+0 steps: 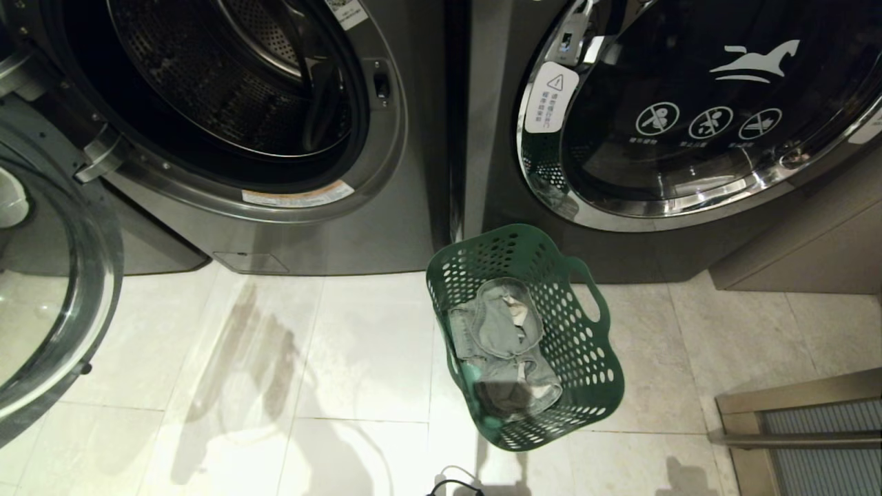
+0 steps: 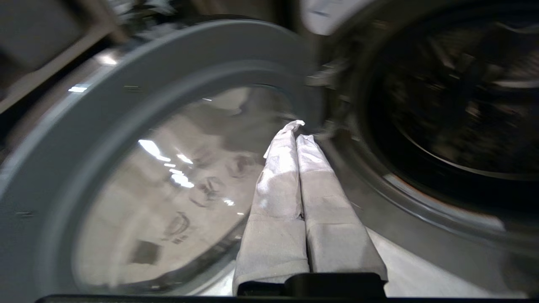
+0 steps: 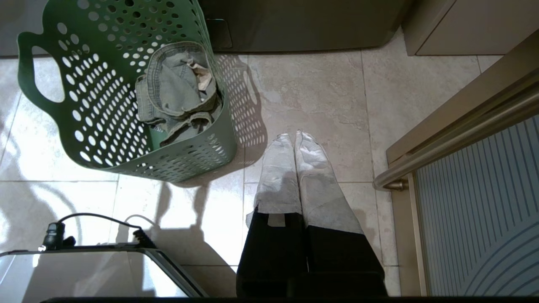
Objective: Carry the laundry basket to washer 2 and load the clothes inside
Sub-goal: Open the lid of the washing machine
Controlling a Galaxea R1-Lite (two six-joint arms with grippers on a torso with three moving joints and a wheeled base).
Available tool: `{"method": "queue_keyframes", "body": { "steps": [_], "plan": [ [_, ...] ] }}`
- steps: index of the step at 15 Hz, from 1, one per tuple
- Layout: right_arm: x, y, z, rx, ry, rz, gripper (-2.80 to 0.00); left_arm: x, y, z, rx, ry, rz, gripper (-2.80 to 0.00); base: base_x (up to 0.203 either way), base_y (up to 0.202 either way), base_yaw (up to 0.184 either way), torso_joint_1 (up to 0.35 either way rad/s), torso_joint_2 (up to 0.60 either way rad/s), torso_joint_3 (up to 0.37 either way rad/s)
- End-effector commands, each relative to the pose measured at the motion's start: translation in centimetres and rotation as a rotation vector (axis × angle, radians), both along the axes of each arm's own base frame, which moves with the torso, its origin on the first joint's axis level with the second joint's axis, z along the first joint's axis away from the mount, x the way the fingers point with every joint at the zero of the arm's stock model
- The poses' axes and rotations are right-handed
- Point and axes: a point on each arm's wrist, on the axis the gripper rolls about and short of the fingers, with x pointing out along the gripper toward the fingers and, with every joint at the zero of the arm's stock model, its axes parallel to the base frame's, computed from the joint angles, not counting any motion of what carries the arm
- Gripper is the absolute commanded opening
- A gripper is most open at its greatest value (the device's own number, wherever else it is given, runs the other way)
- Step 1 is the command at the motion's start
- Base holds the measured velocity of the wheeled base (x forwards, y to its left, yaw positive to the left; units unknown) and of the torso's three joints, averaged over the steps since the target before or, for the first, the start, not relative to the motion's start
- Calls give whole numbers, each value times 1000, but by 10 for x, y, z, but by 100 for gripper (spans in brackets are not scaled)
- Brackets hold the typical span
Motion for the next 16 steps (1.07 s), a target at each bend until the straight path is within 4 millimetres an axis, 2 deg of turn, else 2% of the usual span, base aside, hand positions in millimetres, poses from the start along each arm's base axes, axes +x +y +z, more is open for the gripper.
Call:
{"method": "queue_keyframes", "body": {
  "steps": [1, 3, 6, 9, 12, 16],
  "plan": [
    [0, 0, 0, 0, -1, 0, -280, -32, -39, -10, 71, -37, -139, -280, 0, 0, 0, 0, 0, 0],
    [0, 0, 0, 0, 1, 0, -280, -55, -57, -49, 92, 5, -290, -280, 0, 0, 0, 0, 0, 0],
    [0, 0, 0, 1, 0, -1, -280, -75, -65, -119, 87, 78, -423, -280, 0, 0, 0, 0, 0, 0],
    [0, 0, 0, 1, 1, 0, -280, -76, -64, -192, 73, 141, -509, -280, 0, 0, 0, 0, 0, 0],
    [0, 0, 0, 1, -1, 0, -280, -75, -64, -251, 93, 168, -569, -280, 0, 0, 0, 0, 0, 0],
    [0, 0, 0, 0, 1, -1, -280, -63, -62, -306, 112, 192, -613, -280, 0, 0, 0, 0, 0, 0]
  ]
}}
